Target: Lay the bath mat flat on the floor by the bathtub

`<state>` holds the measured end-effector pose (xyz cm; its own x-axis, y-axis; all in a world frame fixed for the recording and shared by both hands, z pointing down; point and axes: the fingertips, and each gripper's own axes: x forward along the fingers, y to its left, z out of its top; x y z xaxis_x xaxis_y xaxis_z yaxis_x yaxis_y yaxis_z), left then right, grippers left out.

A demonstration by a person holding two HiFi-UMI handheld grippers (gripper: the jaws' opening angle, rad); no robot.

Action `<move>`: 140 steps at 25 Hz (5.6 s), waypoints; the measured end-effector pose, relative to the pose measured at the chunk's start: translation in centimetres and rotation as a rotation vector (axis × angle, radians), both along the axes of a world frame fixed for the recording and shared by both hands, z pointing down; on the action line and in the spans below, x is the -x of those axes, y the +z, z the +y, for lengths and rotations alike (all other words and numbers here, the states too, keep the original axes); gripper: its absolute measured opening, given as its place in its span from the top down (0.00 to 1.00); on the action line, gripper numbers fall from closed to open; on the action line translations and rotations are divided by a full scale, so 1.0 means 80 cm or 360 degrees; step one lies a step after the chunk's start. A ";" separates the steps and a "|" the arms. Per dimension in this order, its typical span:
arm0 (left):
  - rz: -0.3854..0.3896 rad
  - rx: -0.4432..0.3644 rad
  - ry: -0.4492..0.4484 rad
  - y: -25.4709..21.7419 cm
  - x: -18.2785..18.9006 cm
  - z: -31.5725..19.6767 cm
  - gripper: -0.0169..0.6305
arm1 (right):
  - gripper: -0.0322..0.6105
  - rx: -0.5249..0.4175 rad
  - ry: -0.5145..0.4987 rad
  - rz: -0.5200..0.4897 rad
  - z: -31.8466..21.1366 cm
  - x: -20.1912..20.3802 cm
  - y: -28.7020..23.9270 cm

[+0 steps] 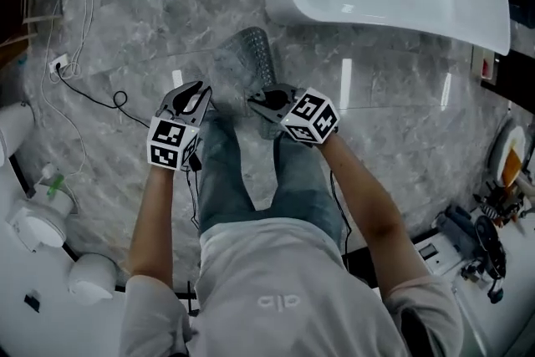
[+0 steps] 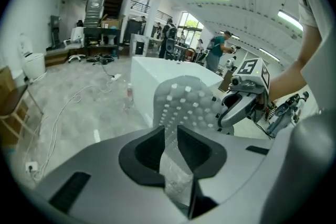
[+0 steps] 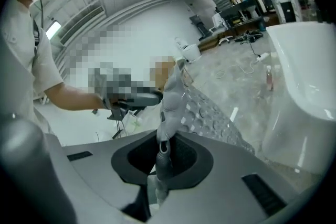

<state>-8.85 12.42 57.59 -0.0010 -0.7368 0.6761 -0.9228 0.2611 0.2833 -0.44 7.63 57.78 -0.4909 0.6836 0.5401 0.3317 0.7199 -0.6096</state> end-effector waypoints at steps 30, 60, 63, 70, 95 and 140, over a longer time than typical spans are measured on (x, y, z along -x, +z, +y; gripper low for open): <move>0.0216 0.0133 -0.0292 0.202 0.076 0.152 0.92 | 0.86 0.0266 0.0542 0.0297 0.033 0.113 0.265; 0.0316 0.0192 -0.0565 0.491 -0.148 -0.045 0.92 | 0.85 -0.0314 0.0917 0.0787 -0.398 -0.224 0.622; 0.0305 0.0211 -0.0516 0.518 -0.165 -0.042 0.92 | 0.85 -0.0386 0.0988 0.0863 -0.436 -0.255 0.652; 0.0282 0.0224 -0.0443 0.570 -0.167 -0.063 0.92 | 0.83 -0.0514 0.0991 0.0884 -0.496 -0.289 0.698; 0.0381 0.0230 -0.0374 0.590 -0.152 -0.112 0.92 | 0.44 -0.0753 0.1565 0.1043 -0.560 -0.373 0.747; 0.0140 0.0392 -0.0131 0.576 -0.055 -0.094 0.92 | 0.93 -0.0692 0.2205 0.1811 -0.448 -0.596 0.960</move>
<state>-4.47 4.91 103.68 0.0126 -0.5500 0.8350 -0.8703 0.4051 0.2800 47.24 -28.24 134.60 0.1724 -0.1048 0.9794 -0.9530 0.2337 0.1927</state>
